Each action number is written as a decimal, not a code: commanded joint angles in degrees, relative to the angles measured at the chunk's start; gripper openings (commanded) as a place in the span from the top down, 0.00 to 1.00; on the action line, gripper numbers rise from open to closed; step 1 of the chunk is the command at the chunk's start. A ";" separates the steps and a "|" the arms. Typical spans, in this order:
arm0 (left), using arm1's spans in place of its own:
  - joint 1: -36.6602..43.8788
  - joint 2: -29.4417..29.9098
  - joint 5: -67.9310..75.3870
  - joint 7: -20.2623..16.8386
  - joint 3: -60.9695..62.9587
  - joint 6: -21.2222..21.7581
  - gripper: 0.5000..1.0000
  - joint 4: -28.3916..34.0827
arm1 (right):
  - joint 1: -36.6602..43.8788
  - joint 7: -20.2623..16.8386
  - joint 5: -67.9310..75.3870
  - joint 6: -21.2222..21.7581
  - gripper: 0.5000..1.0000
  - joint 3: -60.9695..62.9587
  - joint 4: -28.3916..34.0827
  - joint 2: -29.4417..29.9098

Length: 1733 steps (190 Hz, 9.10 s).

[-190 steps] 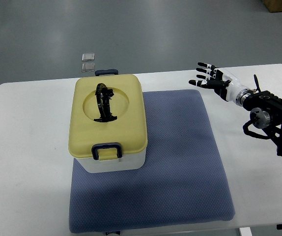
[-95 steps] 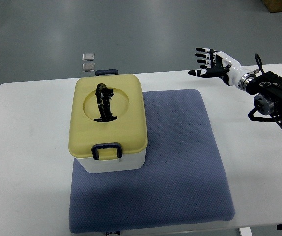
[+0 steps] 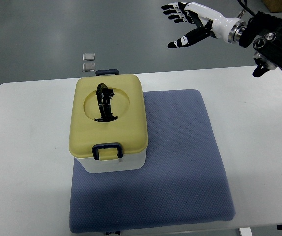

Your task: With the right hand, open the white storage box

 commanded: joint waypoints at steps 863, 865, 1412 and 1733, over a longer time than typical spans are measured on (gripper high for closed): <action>-1.68 0.00 -0.01 0.00 0.27 0.00 0.00 0.17 | 24.13 12.47 -33.74 -7.60 1.00 -22.71 11.22 8.65; -1.68 0.00 -0.01 0.00 0.27 0.00 0.00 0.17 | 24.13 12.47 -33.74 -7.60 1.00 -22.71 11.21 8.65; -1.68 0.00 0.08 0.17 0.44 0.00 0.00 0.26 | -0.48 2.28 -32.60 -7.60 0.52 -27.10 2.60 -7.26; -1.42 0.00 0.08 0.09 0.18 0.00 0.00 0.44 | -23.51 -1.41 39.65 -17.10 0.16 9.99 4.18 3.11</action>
